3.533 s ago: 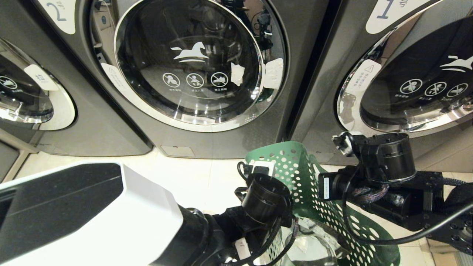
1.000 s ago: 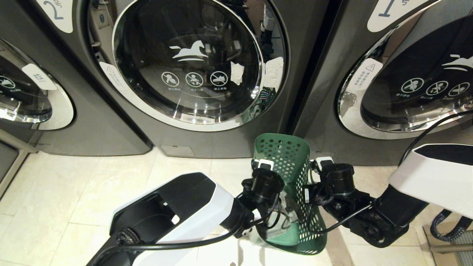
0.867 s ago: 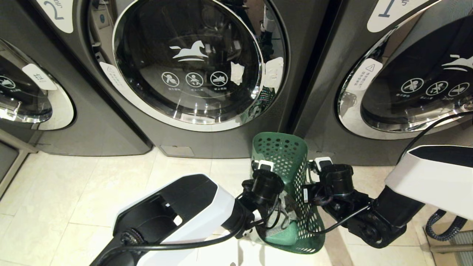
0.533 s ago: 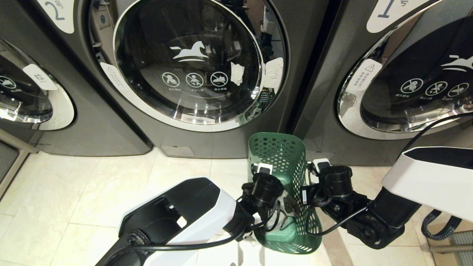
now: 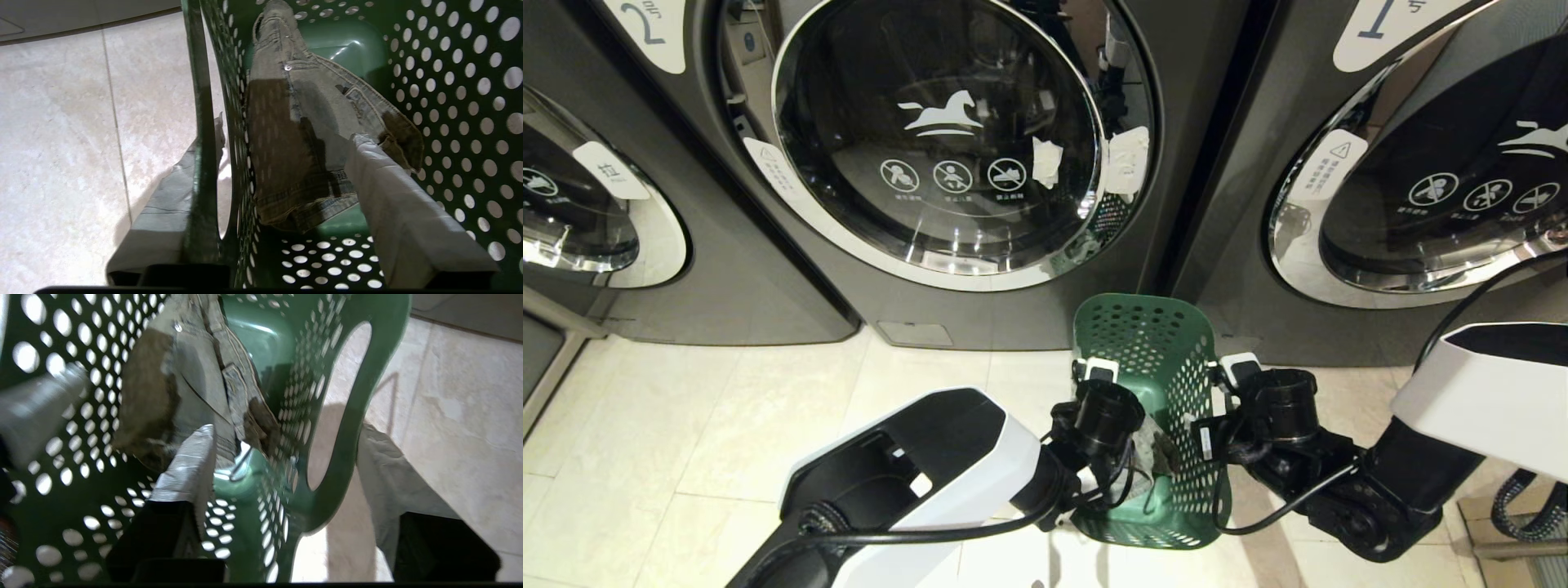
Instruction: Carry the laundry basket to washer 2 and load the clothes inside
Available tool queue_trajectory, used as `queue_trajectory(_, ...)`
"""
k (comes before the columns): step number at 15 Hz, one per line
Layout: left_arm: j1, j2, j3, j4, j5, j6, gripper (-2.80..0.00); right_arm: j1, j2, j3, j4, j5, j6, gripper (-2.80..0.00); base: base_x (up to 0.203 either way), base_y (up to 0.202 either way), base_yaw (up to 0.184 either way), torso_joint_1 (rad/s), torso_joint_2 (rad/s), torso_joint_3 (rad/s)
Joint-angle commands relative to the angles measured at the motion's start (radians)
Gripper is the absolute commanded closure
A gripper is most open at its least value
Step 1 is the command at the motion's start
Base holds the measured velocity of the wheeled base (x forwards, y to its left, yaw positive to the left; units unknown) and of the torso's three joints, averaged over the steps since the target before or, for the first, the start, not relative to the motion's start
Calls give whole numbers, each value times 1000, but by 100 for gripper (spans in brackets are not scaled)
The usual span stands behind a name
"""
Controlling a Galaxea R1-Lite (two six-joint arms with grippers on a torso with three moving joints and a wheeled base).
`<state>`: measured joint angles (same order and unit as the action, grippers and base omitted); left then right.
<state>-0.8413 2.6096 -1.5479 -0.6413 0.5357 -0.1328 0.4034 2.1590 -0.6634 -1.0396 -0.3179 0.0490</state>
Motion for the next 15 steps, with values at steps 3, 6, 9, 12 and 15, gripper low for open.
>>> queue_trajectory(3, -9, -121, 165, -46, 6, -8, -280, 3, -107, 105, -5, -1, -5, -280, 0, 0, 0, 0, 0, 0)
queue_trajectory(6, -11, -180, 217, -96, 8, 1, -280, 7, -193, 128, 11, -5, -34, -280, 0, 0, 0, 0, 0, 0)
queue_trajectory(9, -23, -252, 262, -99, 7, 1, -280, 14, -278, 104, 126, -1, -76, -280, 0, 0, 0, 0, 0, 0)
queue_trajectory(12, -33, -296, 289, -95, 9, 0, -280, 11, -223, 74, 157, -5, -79, -280, 0, 0, 0, 0, 0, 0)
queue_trajectory(15, -26, -366, 328, -91, 9, -1, -280, 0, -174, 66, 162, -50, -68, -280, 0, 0, 0, 0, 0, 0)
